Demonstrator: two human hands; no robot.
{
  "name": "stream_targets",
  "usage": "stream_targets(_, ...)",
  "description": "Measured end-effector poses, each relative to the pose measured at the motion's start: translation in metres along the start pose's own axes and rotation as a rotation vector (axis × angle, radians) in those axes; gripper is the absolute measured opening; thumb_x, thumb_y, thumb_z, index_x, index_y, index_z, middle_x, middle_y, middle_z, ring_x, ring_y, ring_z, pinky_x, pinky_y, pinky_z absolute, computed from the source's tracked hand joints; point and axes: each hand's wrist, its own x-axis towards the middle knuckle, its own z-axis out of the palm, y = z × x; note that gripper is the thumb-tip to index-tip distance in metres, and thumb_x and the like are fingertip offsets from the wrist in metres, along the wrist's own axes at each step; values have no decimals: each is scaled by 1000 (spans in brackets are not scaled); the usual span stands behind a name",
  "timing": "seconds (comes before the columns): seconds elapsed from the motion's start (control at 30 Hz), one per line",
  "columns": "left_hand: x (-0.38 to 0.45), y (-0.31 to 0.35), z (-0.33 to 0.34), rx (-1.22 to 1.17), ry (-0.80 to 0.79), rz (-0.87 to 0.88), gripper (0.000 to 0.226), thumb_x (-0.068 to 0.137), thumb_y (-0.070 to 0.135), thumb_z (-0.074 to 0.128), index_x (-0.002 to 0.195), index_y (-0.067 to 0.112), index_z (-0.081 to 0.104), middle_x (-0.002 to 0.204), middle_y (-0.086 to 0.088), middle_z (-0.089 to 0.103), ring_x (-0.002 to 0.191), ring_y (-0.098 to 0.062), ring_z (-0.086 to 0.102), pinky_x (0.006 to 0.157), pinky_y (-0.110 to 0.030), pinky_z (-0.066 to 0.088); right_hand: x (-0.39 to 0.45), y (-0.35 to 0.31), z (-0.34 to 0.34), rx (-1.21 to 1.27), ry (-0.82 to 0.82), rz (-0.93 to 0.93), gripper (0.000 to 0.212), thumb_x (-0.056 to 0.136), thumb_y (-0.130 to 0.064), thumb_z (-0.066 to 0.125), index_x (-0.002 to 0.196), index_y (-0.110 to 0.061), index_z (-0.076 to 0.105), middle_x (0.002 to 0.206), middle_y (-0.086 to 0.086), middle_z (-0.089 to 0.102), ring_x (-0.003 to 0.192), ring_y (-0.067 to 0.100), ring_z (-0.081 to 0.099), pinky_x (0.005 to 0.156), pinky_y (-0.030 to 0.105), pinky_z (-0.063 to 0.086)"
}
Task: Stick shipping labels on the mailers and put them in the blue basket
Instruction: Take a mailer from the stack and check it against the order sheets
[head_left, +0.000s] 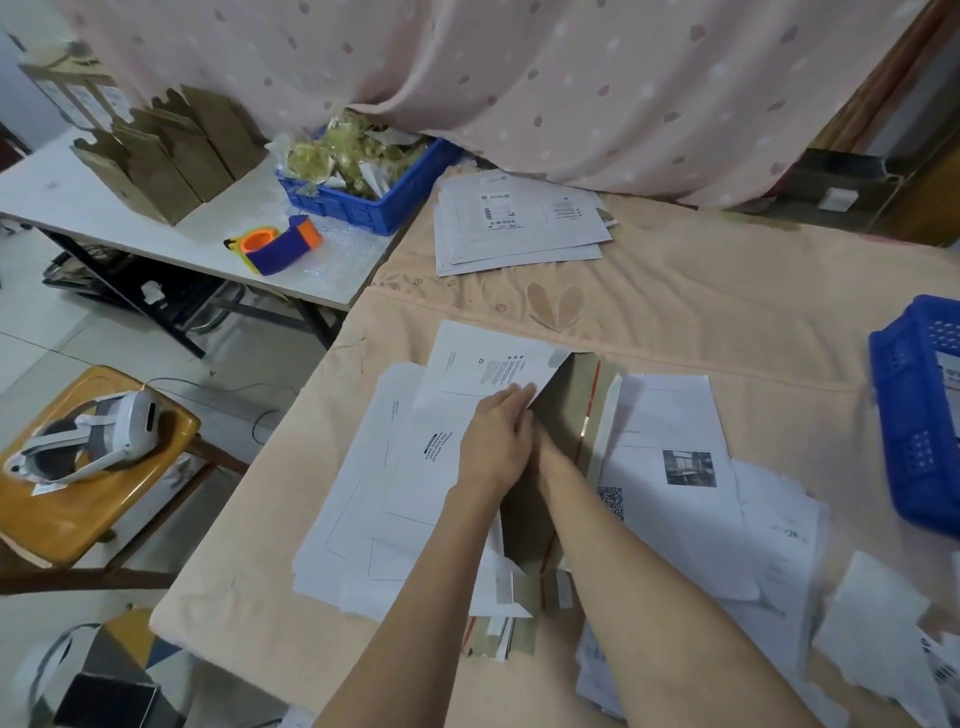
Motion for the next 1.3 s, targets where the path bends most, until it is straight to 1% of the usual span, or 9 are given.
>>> stream_targets(0.07,4,-4,-4,59,-3,38,40,96,21,48,135,24,54,142,-1,49,133,-21,37,105,-29,28,6,6,1,201,-10,82,38,105,-12,23,139,-2,38,117,11,56,130,26,42,98,26,40)
stream_targets(0.23,1,-11,-2,97,12,77,54,85,34,35,138,35,45,155,7,28,147,-15,7,117,-39,-2,17,17,-8,680,-195,350,30,104,-31,34,118,-21,58,126,8,61,125,19,51,113,36,34)
stream_targets(0.37,-3,-15,2,-10,28,75,77,72,18,46,147,31,31,158,9,18,148,-11,2,117,-40,-6,24,15,-5,610,-223,328,31,92,-47,53,115,-31,65,122,-1,66,120,14,56,109,35,39)
stream_targets(0.47,-2,-17,2,-41,98,55,78,69,-3,43,142,24,41,154,3,31,147,-18,14,117,-40,3,26,14,-6,581,-177,358,24,86,-39,64,106,-28,70,115,1,69,115,16,60,105,34,43)
stream_targets(0.77,-17,-14,13,-22,139,96,68,71,4,32,132,23,57,142,2,50,138,-21,36,113,-27,9,42,-13,-4,854,11,383,35,102,-20,24,99,-11,58,99,9,59,91,21,57,93,34,43)
stream_targets(0.93,-14,-15,11,11,154,141,67,73,2,33,131,25,58,142,3,50,138,-20,35,116,-33,10,35,12,-1,875,-45,472,40,103,-22,31,139,-9,41,111,-12,52,135,34,40,103,36,37)
stream_targets(1.1,-14,-20,9,38,197,125,68,74,16,21,129,25,59,140,3,52,137,-20,37,115,-29,10,40,-8,-8,761,-84,349,35,104,-24,30,91,-12,60,80,4,68,83,19,60,79,27,48)
stream_targets(1.2,-11,-22,9,70,195,109,68,74,19,20,128,25,60,138,2,54,136,-21,40,113,-28,13,36,-15,-7,542,-137,428,28,102,-26,37,106,-15,62,112,6,67,95,19,60,74,25,47)
stream_targets(1.3,-7,-17,10,106,202,108,68,73,20,19,126,25,62,136,2,56,134,-21,42,114,-36,21,21,-11,-17,262,-10,493,26,99,-15,39,116,-12,59,104,5,60,84,18,56,56,22,41)
